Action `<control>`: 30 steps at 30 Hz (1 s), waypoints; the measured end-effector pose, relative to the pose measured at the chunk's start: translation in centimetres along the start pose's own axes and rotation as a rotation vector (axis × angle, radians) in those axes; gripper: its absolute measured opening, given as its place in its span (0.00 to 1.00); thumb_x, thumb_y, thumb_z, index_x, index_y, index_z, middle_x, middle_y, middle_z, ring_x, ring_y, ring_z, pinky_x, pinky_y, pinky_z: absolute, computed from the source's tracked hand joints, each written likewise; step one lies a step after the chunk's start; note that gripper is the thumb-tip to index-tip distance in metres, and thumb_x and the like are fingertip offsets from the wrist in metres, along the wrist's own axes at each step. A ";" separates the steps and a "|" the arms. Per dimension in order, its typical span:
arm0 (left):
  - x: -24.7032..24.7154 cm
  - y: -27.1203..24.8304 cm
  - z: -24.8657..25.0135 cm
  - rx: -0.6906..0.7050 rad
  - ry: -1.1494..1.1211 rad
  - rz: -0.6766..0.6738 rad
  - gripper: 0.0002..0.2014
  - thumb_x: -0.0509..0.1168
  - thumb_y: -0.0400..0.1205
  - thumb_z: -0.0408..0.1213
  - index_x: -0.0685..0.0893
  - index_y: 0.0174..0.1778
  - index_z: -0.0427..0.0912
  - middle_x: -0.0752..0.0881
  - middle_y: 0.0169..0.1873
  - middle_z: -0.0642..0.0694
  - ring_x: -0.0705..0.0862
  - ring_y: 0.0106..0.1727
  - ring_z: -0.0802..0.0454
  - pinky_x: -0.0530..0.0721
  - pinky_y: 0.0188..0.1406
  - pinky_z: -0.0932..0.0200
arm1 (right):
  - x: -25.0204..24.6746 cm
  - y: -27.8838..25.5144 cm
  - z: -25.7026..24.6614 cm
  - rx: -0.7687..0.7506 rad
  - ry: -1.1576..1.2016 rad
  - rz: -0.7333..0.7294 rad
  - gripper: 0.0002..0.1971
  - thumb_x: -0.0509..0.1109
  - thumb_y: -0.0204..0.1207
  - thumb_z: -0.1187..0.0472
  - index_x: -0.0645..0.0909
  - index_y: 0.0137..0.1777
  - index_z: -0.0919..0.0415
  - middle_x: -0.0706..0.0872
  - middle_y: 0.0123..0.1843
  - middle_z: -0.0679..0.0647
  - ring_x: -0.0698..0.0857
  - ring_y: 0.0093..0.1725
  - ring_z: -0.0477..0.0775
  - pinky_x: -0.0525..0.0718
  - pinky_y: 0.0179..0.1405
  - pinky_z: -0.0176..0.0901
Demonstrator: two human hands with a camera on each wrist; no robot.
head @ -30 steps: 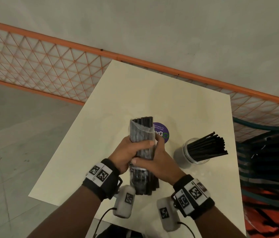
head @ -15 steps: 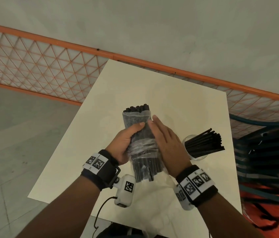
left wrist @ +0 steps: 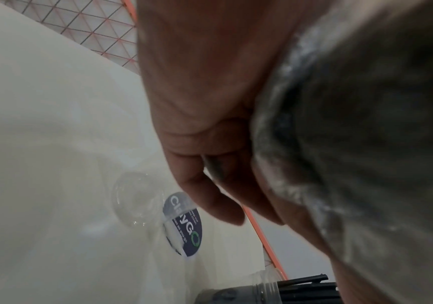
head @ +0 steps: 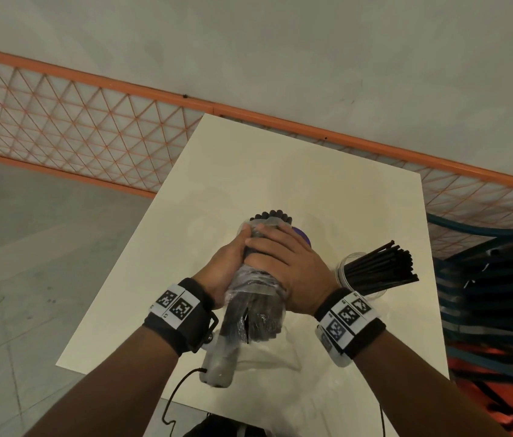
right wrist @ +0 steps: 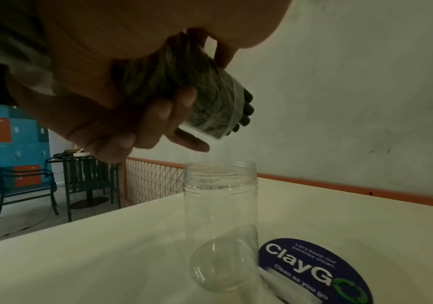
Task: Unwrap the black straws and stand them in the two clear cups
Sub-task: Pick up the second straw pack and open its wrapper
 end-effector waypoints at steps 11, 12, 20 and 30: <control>-1.4 -2.9 4.2 0.141 0.257 0.193 0.15 0.54 0.90 0.29 0.78 0.41 0.47 0.92 0.33 0.50 0.86 0.25 0.72 0.83 0.28 0.76 | -0.4 2.2 2.2 0.177 0.041 0.087 0.21 0.73 0.67 0.50 0.85 0.58 0.59 0.89 0.53 0.55 0.84 0.54 0.55 0.80 0.65 0.55; -1.4 -3.2 4.6 0.174 0.388 0.225 0.15 0.55 0.89 0.27 0.77 0.40 0.48 0.93 0.37 0.44 0.85 0.24 0.73 0.83 0.31 0.75 | -0.9 2.1 3.6 0.303 0.147 0.121 0.23 0.72 0.66 0.51 0.84 0.59 0.62 0.89 0.52 0.54 0.83 0.52 0.49 0.84 0.62 0.52; 1.5 -1.9 9.1 0.456 0.935 0.233 0.17 0.50 0.90 0.39 0.85 0.49 0.51 0.91 0.41 0.50 0.89 0.41 0.59 0.84 0.47 0.52 | 0.7 0.4 10.2 0.885 0.738 0.160 0.22 0.84 0.63 0.62 0.74 0.43 0.41 0.78 0.42 0.34 0.81 0.37 0.25 0.77 0.40 0.17; 1.6 -0.3 10.3 0.601 1.364 0.258 0.14 0.62 0.86 0.48 0.79 0.67 0.50 0.87 0.42 0.46 0.83 0.42 0.45 0.82 0.45 0.46 | 0.8 2.0 11.8 0.949 1.035 0.458 0.23 0.82 0.66 0.67 0.82 0.60 0.63 0.92 0.51 0.52 0.92 0.48 0.50 0.90 0.45 0.44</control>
Point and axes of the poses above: each hand's wrist, its own y-axis towards the middle knuckle, its own x-axis out of the palm, z = x × y, the point moved 10 cm from there along y, towards the middle knuckle
